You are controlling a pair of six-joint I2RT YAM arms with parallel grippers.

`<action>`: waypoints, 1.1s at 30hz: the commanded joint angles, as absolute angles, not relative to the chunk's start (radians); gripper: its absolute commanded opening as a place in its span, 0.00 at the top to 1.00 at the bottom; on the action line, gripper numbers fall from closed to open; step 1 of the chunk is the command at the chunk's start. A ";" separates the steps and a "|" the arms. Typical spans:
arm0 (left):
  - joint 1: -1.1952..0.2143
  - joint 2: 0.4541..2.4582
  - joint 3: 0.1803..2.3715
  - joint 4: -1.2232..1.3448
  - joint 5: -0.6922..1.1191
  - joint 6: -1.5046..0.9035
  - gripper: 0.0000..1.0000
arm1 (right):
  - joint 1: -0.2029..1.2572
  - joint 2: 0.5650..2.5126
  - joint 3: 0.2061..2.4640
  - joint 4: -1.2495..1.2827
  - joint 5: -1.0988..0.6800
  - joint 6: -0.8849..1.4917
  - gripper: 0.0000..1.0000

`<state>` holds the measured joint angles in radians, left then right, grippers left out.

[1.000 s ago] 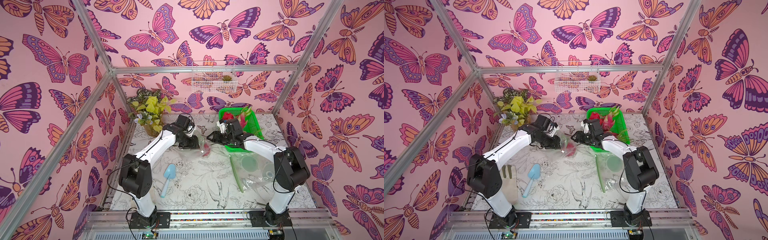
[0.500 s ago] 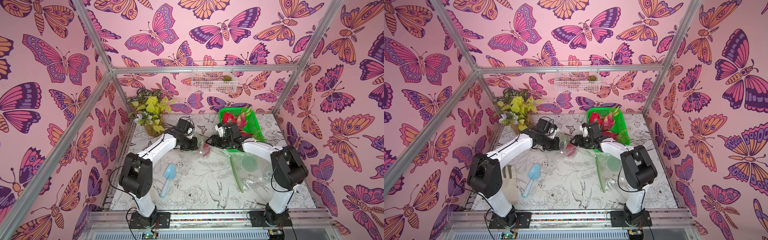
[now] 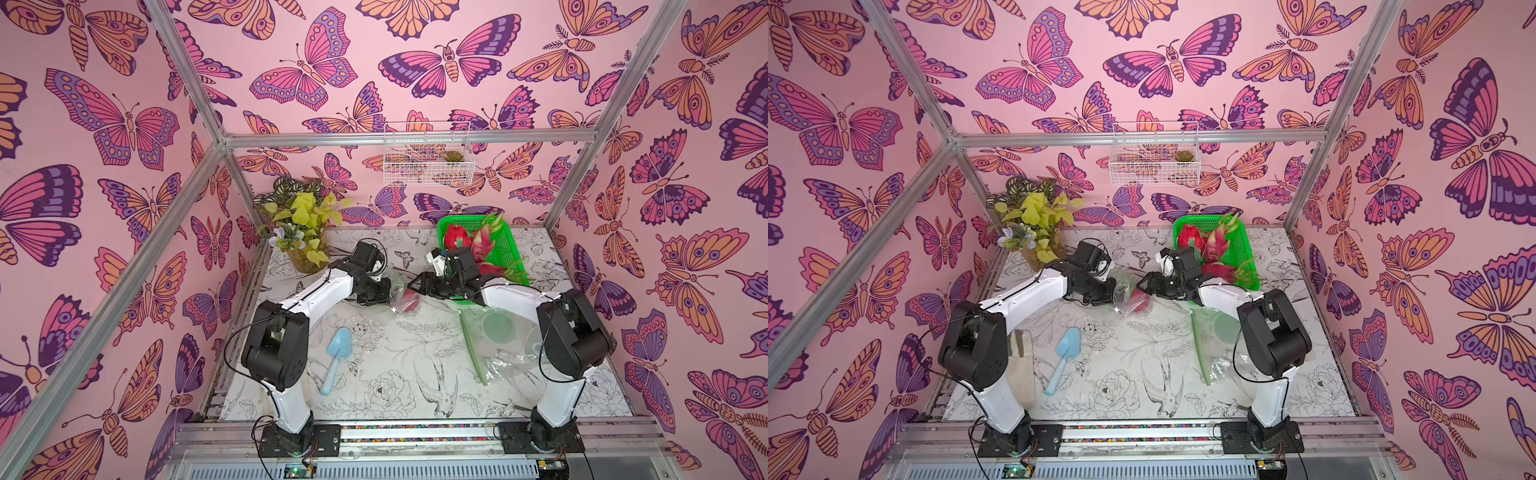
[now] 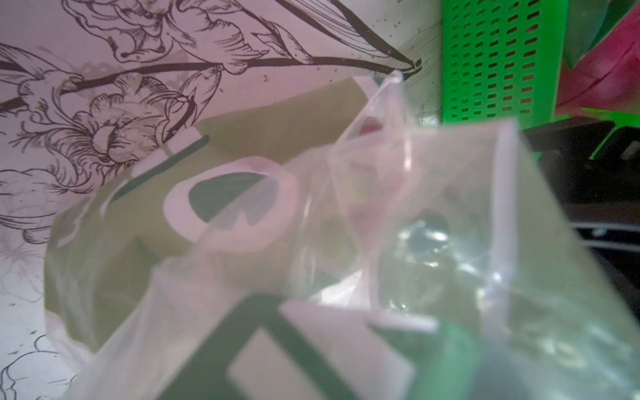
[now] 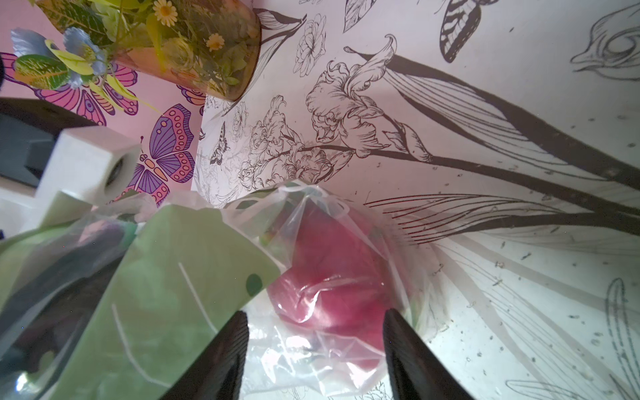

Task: Open the zip-top bag and take out the dragon fruit
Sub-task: Pick up the dragon fruit from the zipper food storage bag.

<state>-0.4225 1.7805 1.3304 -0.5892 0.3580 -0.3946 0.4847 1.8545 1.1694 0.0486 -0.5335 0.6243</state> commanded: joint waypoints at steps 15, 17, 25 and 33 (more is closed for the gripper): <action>-0.395 1.792 1.318 -0.407 0.369 -0.564 0.79 | 0.497 1.893 1.124 0.132 -0.565 0.642 0.81; -0.398 1.798 1.321 -0.399 0.371 -0.571 0.79 | 0.497 1.890 1.120 0.138 -0.569 0.643 0.85; -0.403 1.821 1.323 -0.429 0.406 -0.582 0.74 | 0.497 1.866 1.085 0.162 -0.574 0.647 1.00; -0.415 1.840 1.340 -0.609 0.304 -0.522 0.69 | 0.497 1.830 1.053 0.153 -0.560 0.637 1.00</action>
<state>-0.4126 1.8236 1.3319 -0.5068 0.3618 -0.5537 0.4877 1.8648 1.0706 0.1616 -0.5617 0.6403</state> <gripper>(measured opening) 0.304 0.052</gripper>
